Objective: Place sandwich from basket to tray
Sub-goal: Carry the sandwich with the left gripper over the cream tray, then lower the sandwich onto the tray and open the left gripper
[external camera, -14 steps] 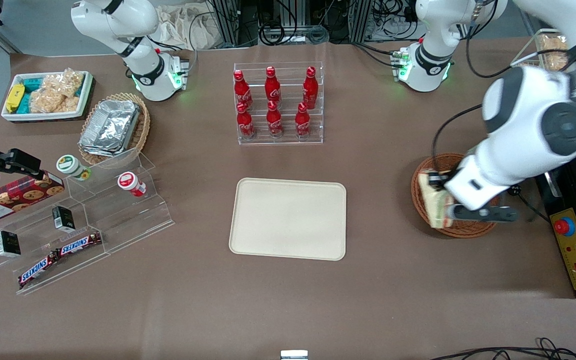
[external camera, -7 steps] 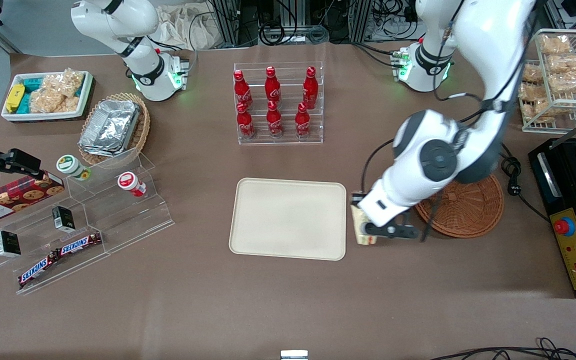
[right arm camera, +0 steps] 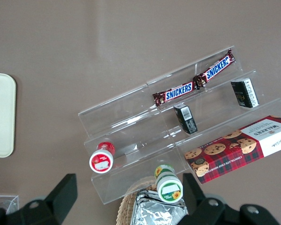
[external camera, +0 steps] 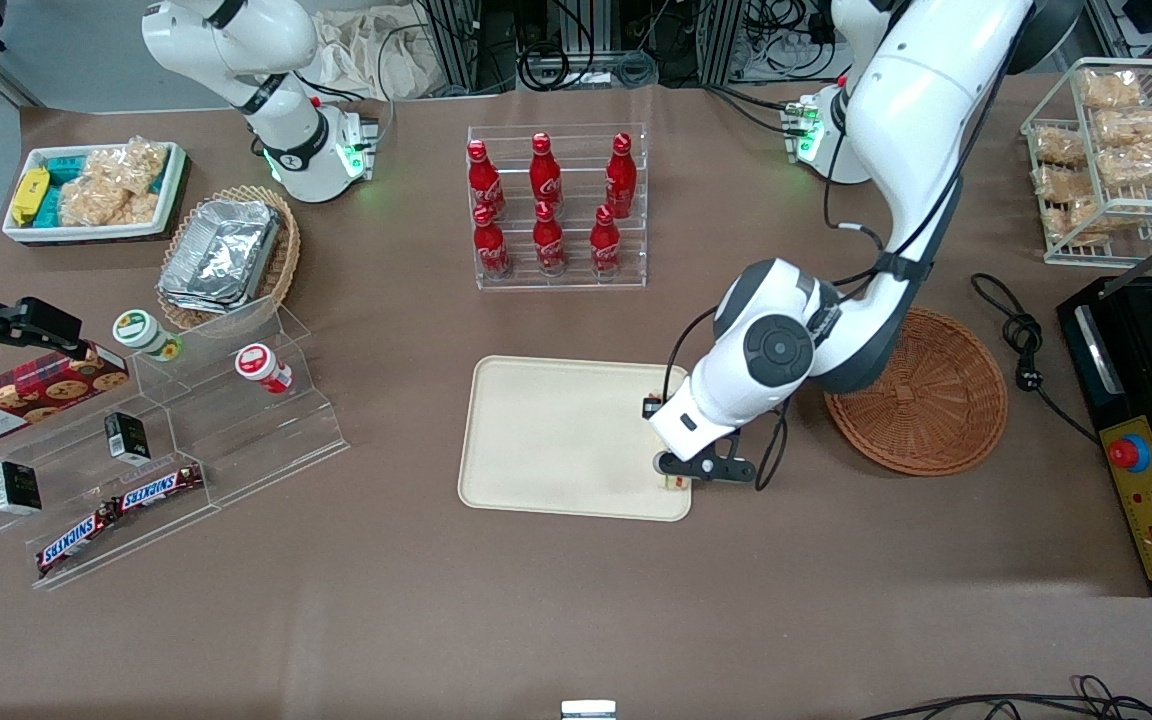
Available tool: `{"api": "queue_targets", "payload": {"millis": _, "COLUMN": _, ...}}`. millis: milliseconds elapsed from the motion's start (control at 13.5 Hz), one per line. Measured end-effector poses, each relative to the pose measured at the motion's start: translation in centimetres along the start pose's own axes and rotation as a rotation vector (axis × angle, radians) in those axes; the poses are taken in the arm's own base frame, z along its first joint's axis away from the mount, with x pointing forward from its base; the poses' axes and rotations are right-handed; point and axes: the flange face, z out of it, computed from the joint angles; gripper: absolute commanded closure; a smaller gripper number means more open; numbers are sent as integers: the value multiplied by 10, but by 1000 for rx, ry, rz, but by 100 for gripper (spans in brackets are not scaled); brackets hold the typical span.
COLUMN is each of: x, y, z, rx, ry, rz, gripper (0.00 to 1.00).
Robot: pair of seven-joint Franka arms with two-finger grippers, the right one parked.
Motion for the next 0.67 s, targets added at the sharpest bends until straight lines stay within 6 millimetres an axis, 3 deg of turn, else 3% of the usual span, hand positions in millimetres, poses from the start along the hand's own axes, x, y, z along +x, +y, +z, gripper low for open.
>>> {"api": "queue_targets", "payload": {"millis": 74, "x": 0, "y": -3, "z": 11, "rx": 2, "ry": -14, "rz": -4, "gripper": 66}}
{"api": "queue_targets", "payload": {"millis": 222, "x": 0, "y": -5, "z": 26, "rx": 4, "ry": -29, "rz": -8, "gripper": 19}}
{"api": "queue_targets", "payload": {"millis": 444, "x": 1, "y": -5, "z": 29, "rx": -2, "ry": -23, "rz": -10, "gripper": 3}}
{"api": "queue_targets", "payload": {"millis": 667, "x": 1, "y": -4, "z": 30, "rx": -4, "ry": -20, "rz": -11, "gripper": 2}}
